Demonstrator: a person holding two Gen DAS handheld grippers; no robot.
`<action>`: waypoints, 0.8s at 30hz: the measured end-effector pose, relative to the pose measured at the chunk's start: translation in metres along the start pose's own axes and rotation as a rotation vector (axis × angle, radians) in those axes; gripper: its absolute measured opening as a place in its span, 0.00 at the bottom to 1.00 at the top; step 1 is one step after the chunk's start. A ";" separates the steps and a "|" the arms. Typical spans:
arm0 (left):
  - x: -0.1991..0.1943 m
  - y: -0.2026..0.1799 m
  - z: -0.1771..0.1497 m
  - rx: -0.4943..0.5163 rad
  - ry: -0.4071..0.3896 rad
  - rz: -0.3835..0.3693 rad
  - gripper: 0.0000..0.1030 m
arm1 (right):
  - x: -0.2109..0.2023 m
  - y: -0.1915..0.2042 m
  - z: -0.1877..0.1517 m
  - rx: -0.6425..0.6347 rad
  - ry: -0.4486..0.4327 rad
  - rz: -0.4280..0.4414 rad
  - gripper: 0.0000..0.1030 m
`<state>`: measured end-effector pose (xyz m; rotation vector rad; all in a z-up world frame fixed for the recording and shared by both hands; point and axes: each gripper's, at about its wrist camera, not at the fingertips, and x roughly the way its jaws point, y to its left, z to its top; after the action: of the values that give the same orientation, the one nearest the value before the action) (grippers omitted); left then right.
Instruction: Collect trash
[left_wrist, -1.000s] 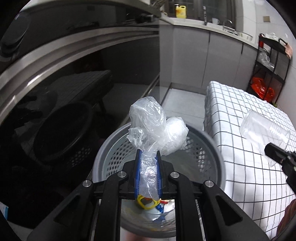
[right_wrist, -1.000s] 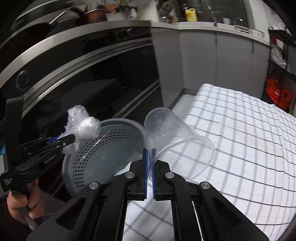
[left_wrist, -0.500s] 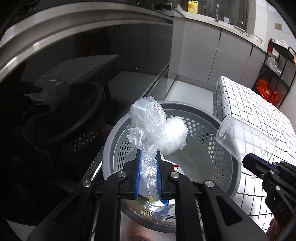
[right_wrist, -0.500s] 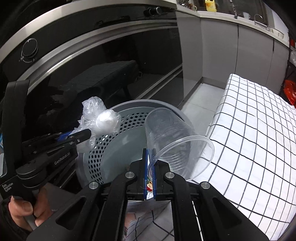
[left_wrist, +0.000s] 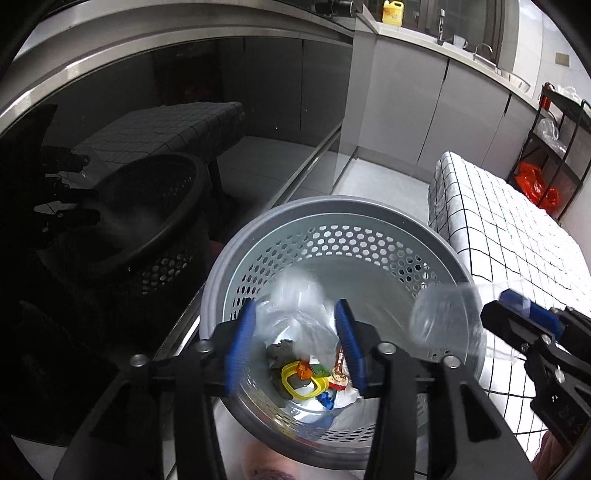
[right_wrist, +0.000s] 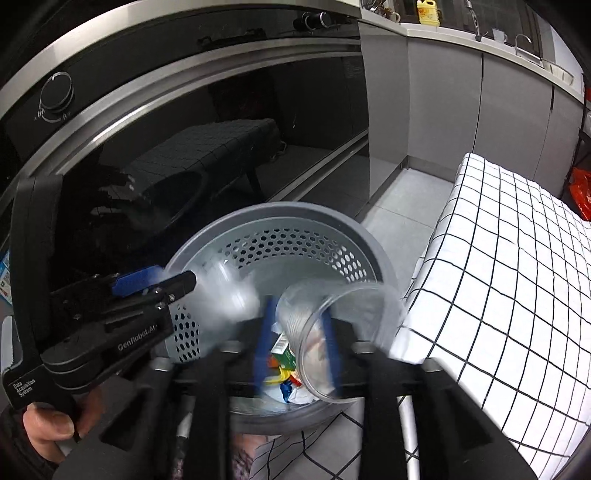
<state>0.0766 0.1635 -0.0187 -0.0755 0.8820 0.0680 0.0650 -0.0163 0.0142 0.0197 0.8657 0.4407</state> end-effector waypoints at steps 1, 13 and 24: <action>0.000 0.000 0.000 -0.001 -0.001 0.000 0.46 | -0.002 -0.001 0.000 0.004 -0.009 0.001 0.38; -0.003 0.003 0.000 -0.001 -0.015 0.001 0.53 | -0.003 -0.004 -0.007 0.027 -0.008 -0.008 0.39; -0.013 0.002 -0.001 0.009 -0.045 0.021 0.65 | -0.010 -0.006 -0.012 0.043 -0.025 -0.036 0.52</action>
<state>0.0676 0.1648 -0.0091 -0.0558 0.8385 0.0852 0.0523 -0.0273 0.0128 0.0491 0.8496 0.3873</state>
